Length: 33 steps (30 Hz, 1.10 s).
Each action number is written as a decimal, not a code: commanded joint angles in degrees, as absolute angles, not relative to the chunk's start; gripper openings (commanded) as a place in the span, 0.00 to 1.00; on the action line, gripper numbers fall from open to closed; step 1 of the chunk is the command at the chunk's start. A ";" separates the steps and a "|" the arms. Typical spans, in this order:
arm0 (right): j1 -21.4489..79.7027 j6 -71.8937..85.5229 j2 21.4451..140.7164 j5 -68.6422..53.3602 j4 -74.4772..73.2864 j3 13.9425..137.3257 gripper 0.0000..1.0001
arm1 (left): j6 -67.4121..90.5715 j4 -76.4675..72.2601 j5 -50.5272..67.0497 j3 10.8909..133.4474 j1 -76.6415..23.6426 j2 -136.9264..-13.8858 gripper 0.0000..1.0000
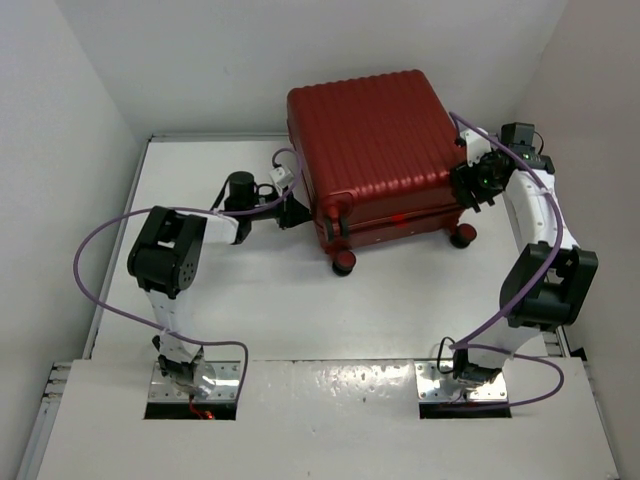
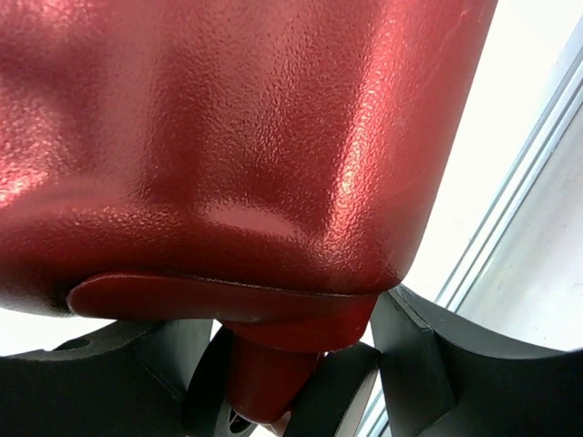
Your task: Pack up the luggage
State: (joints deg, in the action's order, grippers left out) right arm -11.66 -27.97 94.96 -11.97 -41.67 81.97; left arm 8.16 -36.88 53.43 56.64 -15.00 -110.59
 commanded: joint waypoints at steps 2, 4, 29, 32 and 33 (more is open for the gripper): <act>-13.71 -26.37 95.71 -6.95 -36.39 84.99 0.02 | 9.23 -42.80 57.65 57.93 -16.08 -108.82 0.17; -13.71 -26.02 96.15 -6.68 -36.65 85.25 0.02 | 8.18 -41.67 58.27 56.26 -16.08 -107.76 0.11; -14.77 -23.47 91.85 -8.00 -38.76 82.26 0.01 | 6.95 -42.12 43.96 38.42 -25.06 -88.70 0.48; -14.85 -23.12 91.41 -8.61 -38.85 82.09 0.01 | 4.67 -36.40 39.73 36.04 -22.33 -82.99 0.48; -14.85 -23.03 91.23 -8.53 -38.85 82.09 0.01 | 3.01 -34.30 39.12 36.04 -21.19 -82.36 0.48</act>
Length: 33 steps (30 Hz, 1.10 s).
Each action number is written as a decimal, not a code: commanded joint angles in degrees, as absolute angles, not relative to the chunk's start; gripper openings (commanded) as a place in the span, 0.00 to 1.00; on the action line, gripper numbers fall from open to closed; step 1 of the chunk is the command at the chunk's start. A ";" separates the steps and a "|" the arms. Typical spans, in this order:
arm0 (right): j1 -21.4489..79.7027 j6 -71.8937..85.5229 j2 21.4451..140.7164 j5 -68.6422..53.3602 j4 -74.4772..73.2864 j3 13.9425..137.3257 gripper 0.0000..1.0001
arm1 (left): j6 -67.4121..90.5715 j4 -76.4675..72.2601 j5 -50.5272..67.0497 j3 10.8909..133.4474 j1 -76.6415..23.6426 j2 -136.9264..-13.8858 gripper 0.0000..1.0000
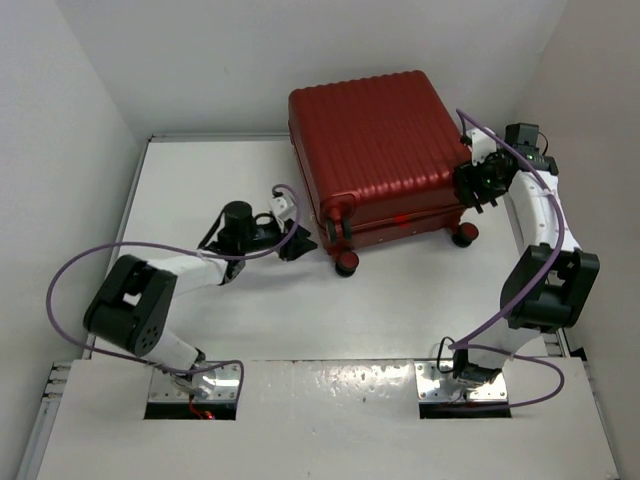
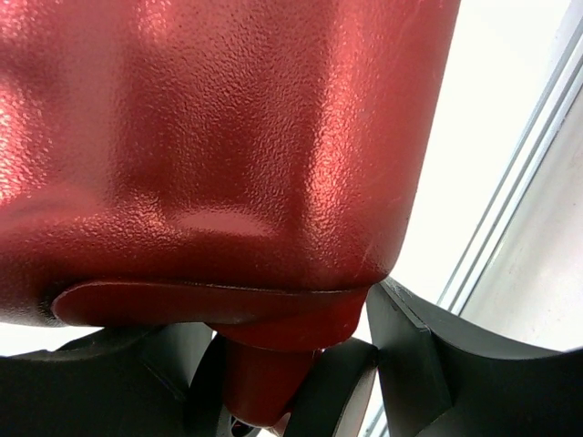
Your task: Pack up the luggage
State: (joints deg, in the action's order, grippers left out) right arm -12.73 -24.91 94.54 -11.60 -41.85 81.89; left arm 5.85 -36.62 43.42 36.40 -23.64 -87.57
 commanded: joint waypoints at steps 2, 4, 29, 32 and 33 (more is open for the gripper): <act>-14.85 -22.85 91.23 -8.70 -38.67 81.91 0.01 | 1.76 -33.40 39.11 36.04 -20.65 -82.35 0.49; -14.77 -22.85 91.23 -8.79 -38.58 81.74 0.01 | 0.71 -33.40 40.25 36.04 -19.17 -83.57 0.52; -14.06 -21.36 90.97 -6.42 -39.99 81.83 0.01 | -11.51 -34.19 56.86 58.62 -15.47 -107.93 0.47; -13.89 -21.27 90.79 -5.89 -40.17 81.83 0.01 | -11.51 -34.72 60.11 59.33 -15.47 -109.25 0.44; -13.80 -21.10 90.62 -5.89 -40.25 81.83 0.01 | -11.51 -34.72 60.12 59.33 -15.47 -109.25 0.43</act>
